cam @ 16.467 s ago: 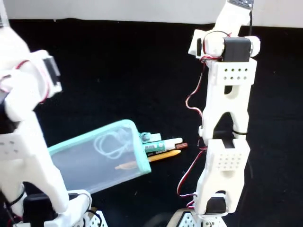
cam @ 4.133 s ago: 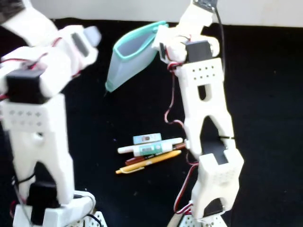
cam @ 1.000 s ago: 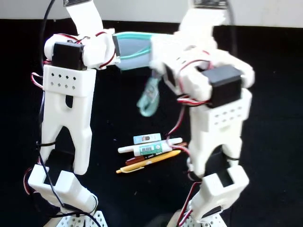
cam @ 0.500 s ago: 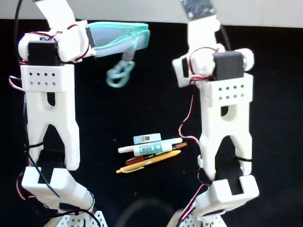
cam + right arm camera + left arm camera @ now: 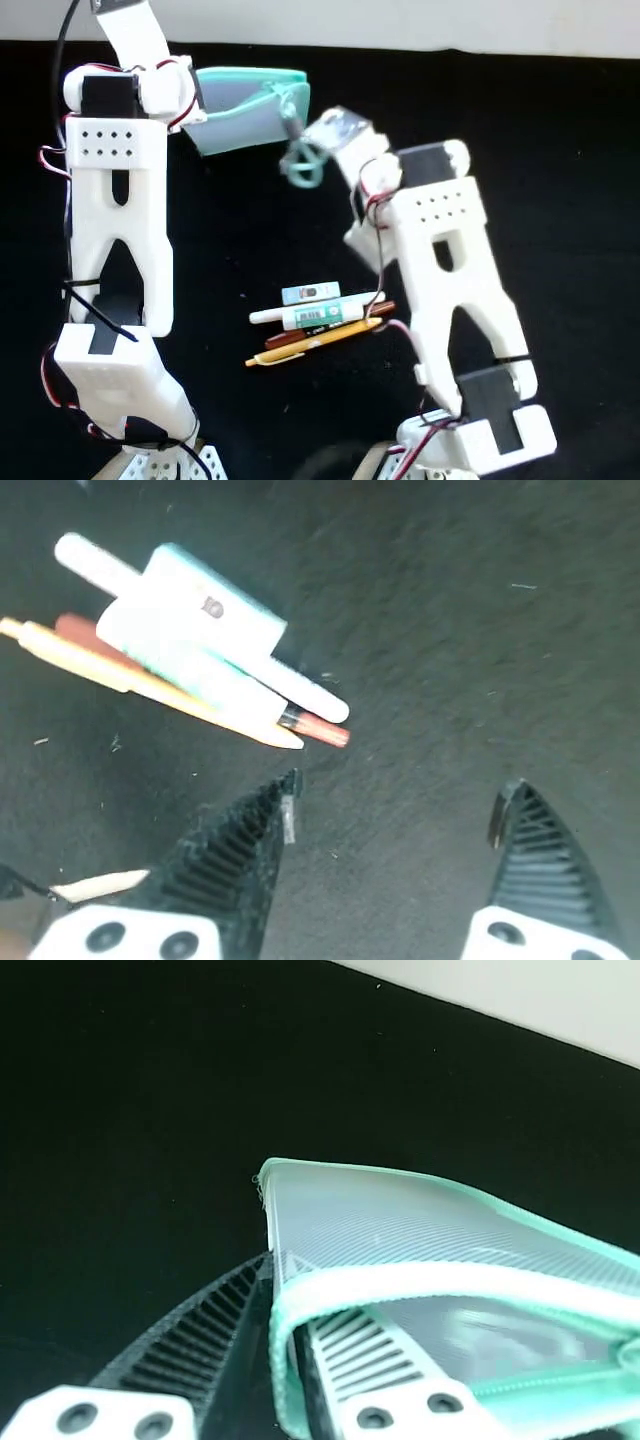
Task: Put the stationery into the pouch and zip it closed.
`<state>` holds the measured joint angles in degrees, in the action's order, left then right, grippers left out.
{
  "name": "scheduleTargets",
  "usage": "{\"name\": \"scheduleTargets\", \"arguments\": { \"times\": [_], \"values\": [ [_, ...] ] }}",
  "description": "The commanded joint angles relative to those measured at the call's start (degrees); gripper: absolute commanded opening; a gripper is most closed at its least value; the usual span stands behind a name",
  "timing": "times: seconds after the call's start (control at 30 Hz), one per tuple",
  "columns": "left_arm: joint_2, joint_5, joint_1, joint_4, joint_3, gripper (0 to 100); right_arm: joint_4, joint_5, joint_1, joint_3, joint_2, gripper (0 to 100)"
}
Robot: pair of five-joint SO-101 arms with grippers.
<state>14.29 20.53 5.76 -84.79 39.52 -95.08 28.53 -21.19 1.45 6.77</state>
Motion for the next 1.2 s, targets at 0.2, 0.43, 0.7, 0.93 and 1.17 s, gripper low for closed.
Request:
{"name": "scheduleTargets", "arguments": {
  "times": [0.2, 0.43, 0.7, 0.93, 1.17],
  "values": [
    [0.7, -0.6, 0.7, 0.2, 2.2, 1, 11.1, 9.1, -12.3, 23.7, 9.8, 29.3],
    [3.9, -0.6, 0.6, -0.2, 2.2, 1, 19.9, 22.1, -16.3, 34.3, 13.0, 29.3],
    [3.8, -0.6, 0.5, -0.3, 2.3, 1, 31.1, 26.2, -16.4, 34.4, -0.9, 29.0],
    [3.8, -0.6, 0.5, -0.3, 2.3, 1, 31.4, 25.8, -18.7, 25.9, -8.3, 28.9],
    [3.8, -0.6, 0.5, -0.3, 2.3, 1, 28.4, 25.9, -21.8, 21.5, -11.5, 28.9]
  ]
}}
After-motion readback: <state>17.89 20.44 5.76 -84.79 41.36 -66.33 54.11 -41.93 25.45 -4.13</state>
